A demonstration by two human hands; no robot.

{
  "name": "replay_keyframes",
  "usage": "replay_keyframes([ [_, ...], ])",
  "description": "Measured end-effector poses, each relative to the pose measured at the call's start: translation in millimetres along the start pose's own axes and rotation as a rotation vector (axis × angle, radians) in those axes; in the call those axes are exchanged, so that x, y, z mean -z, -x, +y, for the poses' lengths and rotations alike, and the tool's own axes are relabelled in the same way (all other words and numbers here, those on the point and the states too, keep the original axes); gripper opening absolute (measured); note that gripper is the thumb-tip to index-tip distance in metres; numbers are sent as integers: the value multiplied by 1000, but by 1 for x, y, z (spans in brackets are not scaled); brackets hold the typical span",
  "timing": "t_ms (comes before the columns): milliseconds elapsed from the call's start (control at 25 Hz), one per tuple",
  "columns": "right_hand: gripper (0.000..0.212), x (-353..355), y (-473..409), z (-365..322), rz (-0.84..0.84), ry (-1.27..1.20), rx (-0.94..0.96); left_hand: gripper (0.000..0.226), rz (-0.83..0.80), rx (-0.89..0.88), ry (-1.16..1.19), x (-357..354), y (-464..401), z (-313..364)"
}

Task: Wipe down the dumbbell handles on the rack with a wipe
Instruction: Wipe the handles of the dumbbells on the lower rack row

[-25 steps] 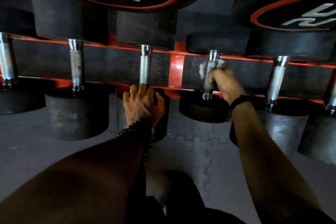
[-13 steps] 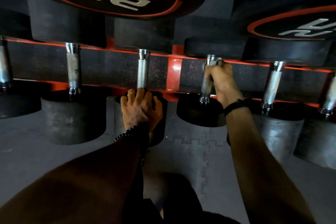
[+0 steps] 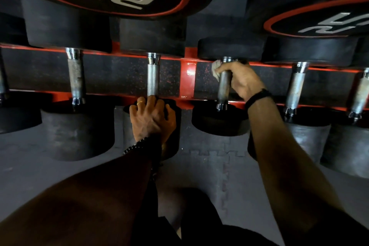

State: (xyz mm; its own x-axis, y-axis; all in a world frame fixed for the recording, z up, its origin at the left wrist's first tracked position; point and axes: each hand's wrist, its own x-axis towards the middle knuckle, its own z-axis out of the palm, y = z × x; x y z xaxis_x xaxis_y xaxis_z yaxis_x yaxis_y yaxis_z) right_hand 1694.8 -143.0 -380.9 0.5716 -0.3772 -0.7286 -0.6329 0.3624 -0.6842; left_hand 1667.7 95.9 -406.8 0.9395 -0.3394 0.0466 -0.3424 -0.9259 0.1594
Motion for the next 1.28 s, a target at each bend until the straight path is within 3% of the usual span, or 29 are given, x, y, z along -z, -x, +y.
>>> replay_keyframes([
  [160, 39, -3, 0, 16, 157, 122, 45, 27, -5, 5, -5, -1, -2, -1],
  [280, 30, 8, -11, 8, -55, -168, -52, 28, 2, -9, -10, 0, -1, 0],
  [360, 21, 8, -23, 1, -75, -132, -108, 27, 11, -1, -15, -2, -3, -1],
  [520, 26, -5, -35, 20, 189, -5, -14, 26, 36, -23, -21, -3, 0, -2],
  [640, 48, -2, -33, 33, 474, 408, 155, 25, 38, -19, -19, -3, 0, -2],
  [720, 51, -5, -13, 34, 646, 558, 277, 25, 45, -17, -9, -3, -1, -2],
  [920, 42, -4, 1, 43, 654, 467, 525, 24, 36, -24, -3, -4, 0, -3],
  [1200, 37, -7, -4, 46, 695, 487, 476, 25, 9, -15, 12, -3, -2, -3],
  [1280, 28, -5, -10, 40, 687, 354, 385, 25, 11, -9, 11, -2, -2, -3],
])
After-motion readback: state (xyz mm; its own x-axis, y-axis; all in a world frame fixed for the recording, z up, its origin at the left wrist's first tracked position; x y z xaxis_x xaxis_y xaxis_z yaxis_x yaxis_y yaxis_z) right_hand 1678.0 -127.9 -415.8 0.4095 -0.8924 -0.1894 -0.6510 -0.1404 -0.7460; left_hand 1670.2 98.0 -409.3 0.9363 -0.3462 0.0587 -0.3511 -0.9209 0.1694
